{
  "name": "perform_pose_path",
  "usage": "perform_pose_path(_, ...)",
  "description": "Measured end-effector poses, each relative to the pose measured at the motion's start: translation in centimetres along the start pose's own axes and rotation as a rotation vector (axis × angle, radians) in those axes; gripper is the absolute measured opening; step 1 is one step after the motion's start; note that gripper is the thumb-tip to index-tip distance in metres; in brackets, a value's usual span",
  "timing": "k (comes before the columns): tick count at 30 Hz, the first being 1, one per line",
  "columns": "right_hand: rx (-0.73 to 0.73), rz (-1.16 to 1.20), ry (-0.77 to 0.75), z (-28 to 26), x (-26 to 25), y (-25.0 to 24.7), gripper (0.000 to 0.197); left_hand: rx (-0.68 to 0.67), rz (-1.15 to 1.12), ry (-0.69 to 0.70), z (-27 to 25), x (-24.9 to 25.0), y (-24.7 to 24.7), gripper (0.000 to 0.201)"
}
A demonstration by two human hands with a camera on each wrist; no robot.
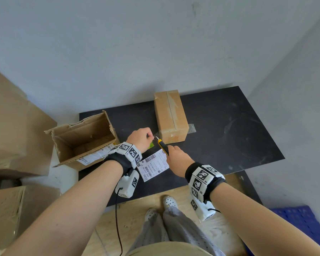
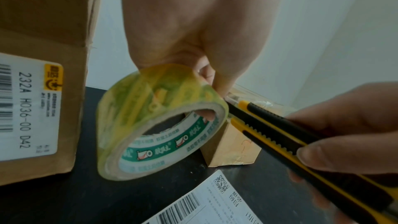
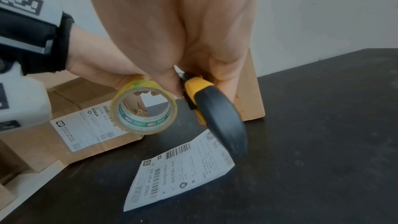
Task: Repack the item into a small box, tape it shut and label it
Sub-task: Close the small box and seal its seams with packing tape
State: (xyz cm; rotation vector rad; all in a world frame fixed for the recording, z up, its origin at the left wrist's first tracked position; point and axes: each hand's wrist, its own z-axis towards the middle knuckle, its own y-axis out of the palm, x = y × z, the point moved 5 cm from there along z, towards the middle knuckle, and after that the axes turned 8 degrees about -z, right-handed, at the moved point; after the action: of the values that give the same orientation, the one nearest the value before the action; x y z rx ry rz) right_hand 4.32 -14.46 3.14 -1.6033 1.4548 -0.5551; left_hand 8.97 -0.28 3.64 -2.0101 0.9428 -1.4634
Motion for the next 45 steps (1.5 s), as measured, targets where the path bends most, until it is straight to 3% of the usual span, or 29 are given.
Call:
perform_pose_path(10, -0.074, -0.216, -0.025, 0.3, 0.5, 1.0, 0.042, 0.030, 0.047, -0.014, -0.2, 0.2, 0.0, 0.013)
perform_pose_path(16, -0.047, -0.135, 0.054, -0.2, 2.1, 1.6, 0.042, 0.044, 0.027, -0.022, -0.2, 0.1, 0.0, 0.012)
perform_pose_path(20, -0.038, -0.136, 0.092, -0.6, 3.5, 2.8, 0.061, 0.050, 0.016, -0.026, -0.1, -0.2, -0.4, 0.013)
perform_pose_path(30, 0.051, -0.122, 0.038, 1.8, 3.7, 4.5, 0.079, 0.002, -0.188, -0.052, -0.2, -2.4, 0.3, 0.008)
perform_pose_path(39, 0.090, -0.153, -0.067, 2.4, 3.5, 6.4, 0.084, -0.052, -0.232, -0.062, -0.6, -2.0, 0.3, 0.004)
perform_pose_path(45, 0.052, -0.162, -0.085, 2.2, 3.7, 6.2, 0.070, -0.053, -0.242, -0.081, -0.7, -1.8, 0.2, 0.003)
